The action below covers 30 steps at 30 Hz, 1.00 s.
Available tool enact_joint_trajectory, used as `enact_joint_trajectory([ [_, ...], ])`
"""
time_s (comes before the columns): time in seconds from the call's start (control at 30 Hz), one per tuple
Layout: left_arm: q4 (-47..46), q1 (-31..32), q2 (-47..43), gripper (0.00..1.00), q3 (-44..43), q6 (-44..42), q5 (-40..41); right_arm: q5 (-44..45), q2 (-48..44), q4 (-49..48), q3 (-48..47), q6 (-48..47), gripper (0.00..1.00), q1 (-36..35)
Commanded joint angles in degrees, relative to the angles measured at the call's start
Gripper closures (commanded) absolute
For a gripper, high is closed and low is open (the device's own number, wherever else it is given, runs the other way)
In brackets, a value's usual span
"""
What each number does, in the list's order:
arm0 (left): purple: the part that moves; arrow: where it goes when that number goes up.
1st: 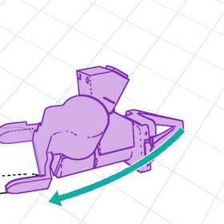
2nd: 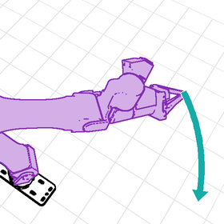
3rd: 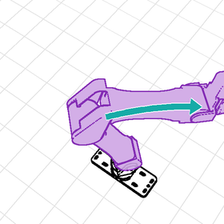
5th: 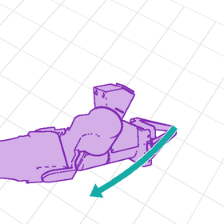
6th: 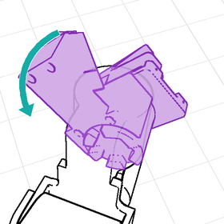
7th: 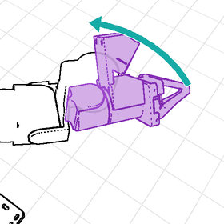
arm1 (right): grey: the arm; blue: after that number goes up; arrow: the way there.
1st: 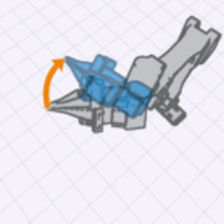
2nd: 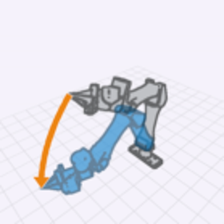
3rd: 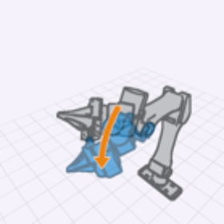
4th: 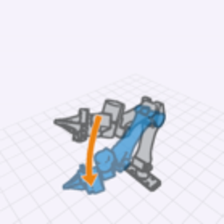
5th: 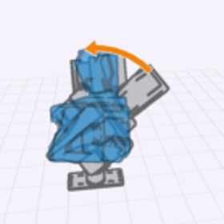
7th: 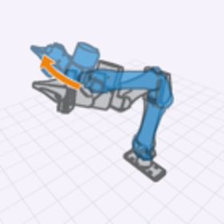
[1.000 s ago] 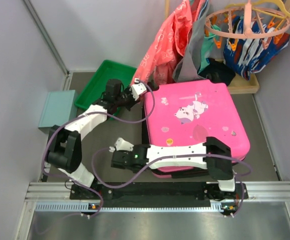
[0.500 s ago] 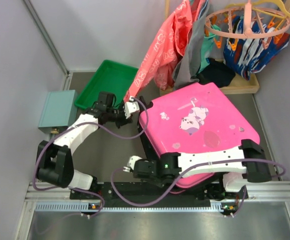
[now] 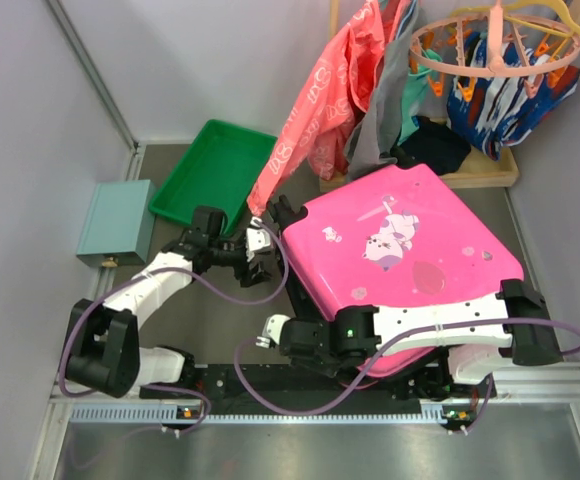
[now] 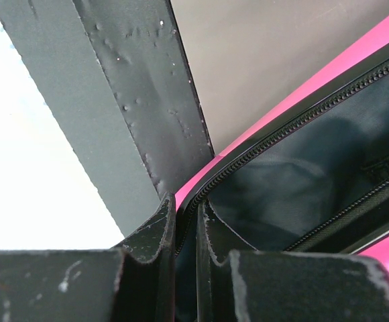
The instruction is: Open, take out, and arrange the luggage
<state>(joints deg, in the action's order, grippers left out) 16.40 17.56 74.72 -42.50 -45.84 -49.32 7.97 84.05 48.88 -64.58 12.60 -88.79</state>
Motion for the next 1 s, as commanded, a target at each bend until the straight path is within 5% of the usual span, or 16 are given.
enact_joint_trajectory([
  [0.0,-10.06,0.02,0.07,0.26,-1.0,4.69,-5.09,-17.02,0.59,-6.96,0.68,-0.82,1.0,-0.77],
  [0.37,-12.01,3.36,6.75,0.32,-5.48,4.8,1.41,-18.07,1.29,-7.48,0.77,-0.65,1.0,-0.06],
  [0.63,-12.54,3.44,4.21,1.0,-5.4,5.59,-2.8,-18.43,1.64,-8.63,2.0,-0.3,1.0,0.2],
  [0.97,-11.04,3.27,1.83,1.0,-6.8,13.22,1.14,-18.6,1.38,-8.8,2.96,-0.03,1.0,0.11],
])
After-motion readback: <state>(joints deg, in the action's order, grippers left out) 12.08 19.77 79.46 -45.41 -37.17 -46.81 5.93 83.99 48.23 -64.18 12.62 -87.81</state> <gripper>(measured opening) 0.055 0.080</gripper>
